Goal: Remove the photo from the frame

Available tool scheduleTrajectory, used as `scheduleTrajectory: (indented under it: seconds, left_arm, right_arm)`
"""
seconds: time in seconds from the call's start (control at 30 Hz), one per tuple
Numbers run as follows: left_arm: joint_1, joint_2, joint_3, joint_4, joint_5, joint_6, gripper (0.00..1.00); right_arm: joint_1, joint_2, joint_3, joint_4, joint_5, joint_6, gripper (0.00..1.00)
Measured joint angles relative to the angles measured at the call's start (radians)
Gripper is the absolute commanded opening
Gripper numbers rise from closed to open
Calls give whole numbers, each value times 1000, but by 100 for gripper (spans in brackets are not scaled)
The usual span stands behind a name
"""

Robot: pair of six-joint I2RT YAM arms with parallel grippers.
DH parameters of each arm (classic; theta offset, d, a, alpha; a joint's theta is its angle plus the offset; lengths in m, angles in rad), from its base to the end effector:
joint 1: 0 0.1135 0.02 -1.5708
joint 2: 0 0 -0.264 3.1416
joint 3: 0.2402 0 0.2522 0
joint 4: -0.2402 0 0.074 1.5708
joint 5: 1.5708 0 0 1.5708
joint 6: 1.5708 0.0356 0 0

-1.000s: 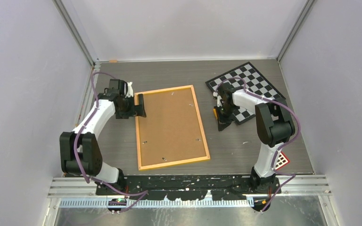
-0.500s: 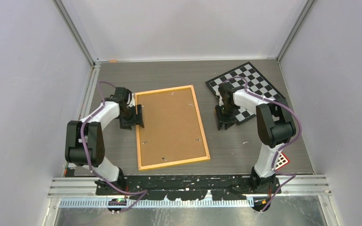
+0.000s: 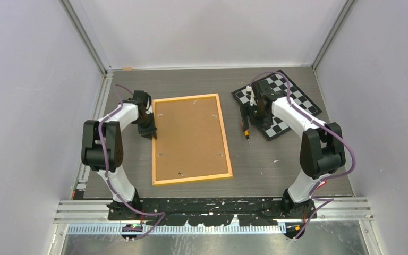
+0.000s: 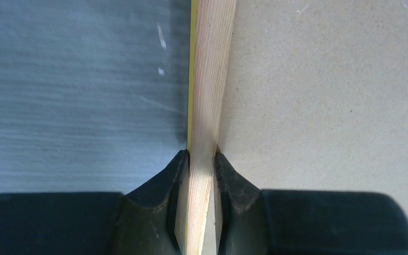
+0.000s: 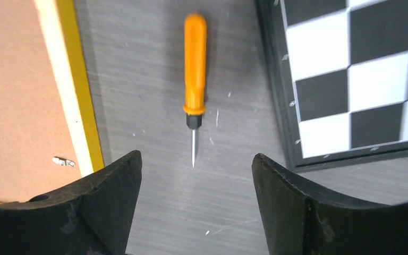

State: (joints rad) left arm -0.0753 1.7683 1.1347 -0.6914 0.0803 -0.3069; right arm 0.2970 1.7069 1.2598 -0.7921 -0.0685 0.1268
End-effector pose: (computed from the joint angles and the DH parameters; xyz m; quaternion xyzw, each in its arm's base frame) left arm 0.3302 -0.0278 0.1695 -0.1097 0.9856 -0.0624 0.1127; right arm 0.3228 0.1013 0.2197 -0.0894 0.9817 0.0677 0.1542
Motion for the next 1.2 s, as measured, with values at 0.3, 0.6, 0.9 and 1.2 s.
scheduleTrajectory:
  seconds: [0.3, 0.6, 0.9, 1.2]
  left_arm:
    - [48, 157, 217, -2, -42, 10, 8]
    - [164, 270, 386, 38, -47, 99, 63]
    - [148, 75, 322, 47, 164, 377, 68]
    - [-322, -100, 182, -26, 285, 661, 68]
  right_arm:
    - [0, -58, 101, 82, 68, -40, 100]
    - [-81, 64, 317, 54, -113, 59, 100]
    - [-82, 77, 188, 156, -408, 230, 100]
    - [-64, 85, 118, 201, -496, 317, 100]
